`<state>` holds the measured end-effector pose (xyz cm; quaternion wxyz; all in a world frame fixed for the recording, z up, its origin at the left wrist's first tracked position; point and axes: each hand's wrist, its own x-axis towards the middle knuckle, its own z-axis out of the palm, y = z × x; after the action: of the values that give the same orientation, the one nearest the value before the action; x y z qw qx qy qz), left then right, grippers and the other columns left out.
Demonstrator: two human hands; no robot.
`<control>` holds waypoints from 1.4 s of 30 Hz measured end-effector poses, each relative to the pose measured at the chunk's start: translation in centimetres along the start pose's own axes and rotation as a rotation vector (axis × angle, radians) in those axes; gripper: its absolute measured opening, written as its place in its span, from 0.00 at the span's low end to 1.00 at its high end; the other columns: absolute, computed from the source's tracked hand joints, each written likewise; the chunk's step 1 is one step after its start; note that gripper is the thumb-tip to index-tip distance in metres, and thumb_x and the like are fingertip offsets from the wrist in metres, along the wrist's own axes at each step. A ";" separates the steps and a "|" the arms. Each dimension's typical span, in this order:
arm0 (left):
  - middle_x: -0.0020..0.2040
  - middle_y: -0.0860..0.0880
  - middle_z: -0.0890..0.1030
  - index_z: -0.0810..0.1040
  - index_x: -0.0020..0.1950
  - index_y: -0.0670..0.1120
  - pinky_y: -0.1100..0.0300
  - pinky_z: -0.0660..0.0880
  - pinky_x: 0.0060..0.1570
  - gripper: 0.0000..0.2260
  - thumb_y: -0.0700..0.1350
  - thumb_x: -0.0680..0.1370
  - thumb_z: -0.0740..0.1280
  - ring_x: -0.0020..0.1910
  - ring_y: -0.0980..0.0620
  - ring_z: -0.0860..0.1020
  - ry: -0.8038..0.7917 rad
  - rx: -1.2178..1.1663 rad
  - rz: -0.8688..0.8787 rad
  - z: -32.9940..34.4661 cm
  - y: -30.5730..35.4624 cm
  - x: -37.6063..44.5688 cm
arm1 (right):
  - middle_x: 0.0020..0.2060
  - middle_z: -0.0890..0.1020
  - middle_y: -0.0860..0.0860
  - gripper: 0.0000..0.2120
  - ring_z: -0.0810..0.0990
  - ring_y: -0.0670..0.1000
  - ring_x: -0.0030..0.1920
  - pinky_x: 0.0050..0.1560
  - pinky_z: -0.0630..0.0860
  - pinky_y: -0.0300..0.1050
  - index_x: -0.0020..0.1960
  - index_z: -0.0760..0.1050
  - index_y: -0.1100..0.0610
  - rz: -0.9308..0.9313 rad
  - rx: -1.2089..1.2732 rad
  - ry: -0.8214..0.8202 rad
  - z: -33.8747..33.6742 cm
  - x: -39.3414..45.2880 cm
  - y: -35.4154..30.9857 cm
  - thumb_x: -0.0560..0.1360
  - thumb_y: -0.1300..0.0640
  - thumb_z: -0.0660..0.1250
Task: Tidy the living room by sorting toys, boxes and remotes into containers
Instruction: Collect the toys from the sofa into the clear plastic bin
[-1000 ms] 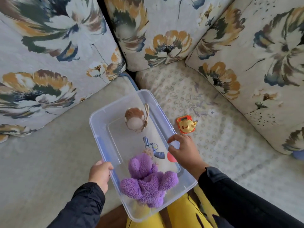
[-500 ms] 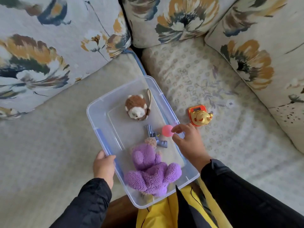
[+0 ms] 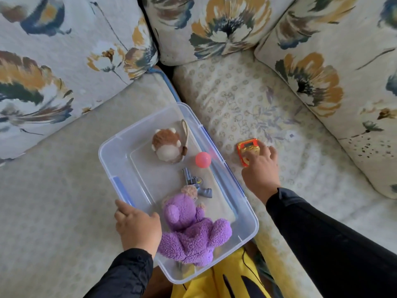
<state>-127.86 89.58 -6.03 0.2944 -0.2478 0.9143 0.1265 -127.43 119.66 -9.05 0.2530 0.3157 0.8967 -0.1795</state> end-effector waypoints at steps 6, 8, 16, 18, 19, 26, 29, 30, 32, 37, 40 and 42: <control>0.69 0.31 0.71 0.51 0.81 0.38 0.42 0.72 0.61 0.35 0.38 0.78 0.66 0.64 0.31 0.74 0.025 -0.049 0.019 0.1 -1.2 0.5 | 0.79 0.48 0.52 0.27 0.55 0.64 0.72 0.60 0.76 0.53 0.69 0.73 0.47 -0.025 -0.217 -0.158 -0.2 0.6 1.4 0.74 0.66 0.58; 0.68 0.33 0.74 0.58 0.78 0.38 0.43 0.74 0.59 0.29 0.39 0.79 0.65 0.62 0.32 0.76 -0.024 -0.082 -0.045 0.1 -1.9 0.8 | 0.79 0.47 0.53 0.27 0.57 0.64 0.70 0.54 0.78 0.52 0.69 0.72 0.45 -0.040 -0.268 -0.172 -0.4 0.3 1.7 0.75 0.67 0.56; 0.54 0.32 0.80 0.72 0.63 0.33 0.50 0.72 0.45 0.14 0.38 0.80 0.65 0.50 0.34 0.79 -0.109 -0.083 -0.087 0.0 -2.7 1.0 | 0.67 0.64 0.57 0.28 0.66 0.61 0.59 0.41 0.72 0.49 0.61 0.76 0.48 -0.061 -0.145 -0.024 -0.8 -1.2 3.9 0.71 0.74 0.55; 0.57 0.33 0.80 0.72 0.66 0.34 0.47 0.75 0.49 0.16 0.39 0.80 0.66 0.52 0.33 0.80 -0.103 -0.108 -0.108 -0.1 -2.8 0.7 | 0.67 0.64 0.58 0.27 0.66 0.61 0.58 0.38 0.69 0.48 0.62 0.75 0.48 -0.054 -0.077 0.093 -1.2 -2.7 3.5 0.71 0.72 0.57; 0.55 0.34 0.81 0.72 0.64 0.35 0.46 0.77 0.50 0.14 0.40 0.80 0.66 0.52 0.34 0.80 -0.104 -0.124 -0.111 -0.1 -2.8 0.4 | 0.68 0.64 0.58 0.26 0.67 0.62 0.57 0.38 0.70 0.48 0.61 0.76 0.48 -0.073 -0.059 0.173 -1.5 -3.6 3.1 0.71 0.71 0.58; 0.35 0.41 0.73 0.67 0.40 0.38 0.55 0.67 0.36 0.11 0.35 0.79 0.67 0.32 0.44 0.70 -0.144 -0.223 -0.037 -1.1 -0.8 -1.0 | 0.69 0.69 0.59 0.22 0.70 0.60 0.53 0.49 0.72 0.53 0.62 0.75 0.47 -0.487 -0.055 0.368 -3.9 -11.5 -0.1 0.71 0.59 0.56; 0.32 0.44 0.71 0.67 0.40 0.36 0.57 0.63 0.34 0.10 0.35 0.78 0.66 0.30 0.45 0.67 -0.181 -0.173 -0.007 -1.7 -0.3 -1.7 | 0.68 0.69 0.56 0.25 0.72 0.59 0.53 0.46 0.73 0.52 0.61 0.73 0.43 -0.567 -0.142 0.126 -2.1 -13.9 -0.8 0.68 0.59 0.52; 0.33 0.44 0.71 0.68 0.42 0.34 0.57 0.63 0.35 0.09 0.35 0.78 0.66 0.31 0.45 0.67 -0.191 -0.149 0.015 -1.9 0.0 -1.8 | 0.67 0.70 0.55 0.25 0.74 0.59 0.53 0.45 0.74 0.53 0.61 0.73 0.43 -0.530 -0.128 0.054 -1.7 -14.5 -0.7 0.68 0.59 0.53; 0.34 0.43 0.70 0.67 0.41 0.35 0.57 0.62 0.35 0.09 0.35 0.77 0.66 0.32 0.46 0.66 -0.203 -0.125 0.047 -2.4 0.5 -2.2 | 0.66 0.71 0.54 0.24 0.76 0.60 0.53 0.44 0.75 0.53 0.62 0.74 0.43 -0.453 -0.084 -0.011 -1.1 -15.1 -0.3 0.69 0.61 0.61; 0.35 0.46 0.74 0.71 0.40 0.40 0.57 0.67 0.37 0.07 0.35 0.75 0.67 0.33 0.48 0.71 -0.257 -0.065 0.212 -3.0 3.2 -3.6 | 0.76 0.59 0.53 0.28 0.67 0.60 0.67 0.60 0.72 0.55 0.71 0.66 0.48 -0.281 0.009 -0.033 -1.1 -16.8 2.7 0.72 0.63 0.64; 0.34 0.50 0.76 0.68 0.36 0.50 0.54 0.76 0.43 0.12 0.38 0.73 0.68 0.33 0.50 0.78 -0.321 -0.060 0.284 -2.9 5.6 -4.6 | 0.73 0.63 0.53 0.28 0.69 0.59 0.65 0.58 0.73 0.53 0.70 0.66 0.51 -0.173 0.054 0.061 -1.4 -18.3 5.0 0.72 0.62 0.66; 0.35 0.51 0.78 0.69 0.36 0.53 0.44 0.80 0.49 0.07 0.44 0.66 0.67 0.34 0.49 0.80 -0.342 -0.032 0.342 -2.5 6.8 -4.5 | 0.73 0.64 0.52 0.26 0.69 0.58 0.65 0.57 0.74 0.53 0.69 0.66 0.52 -0.084 0.091 0.110 -1.7 -19.1 6.7 0.72 0.62 0.66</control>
<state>-129.41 96.12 -0.77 0.4151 -0.0692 0.8777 0.2293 -110.77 116.32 2.04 0.1810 0.2982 0.9127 -0.2128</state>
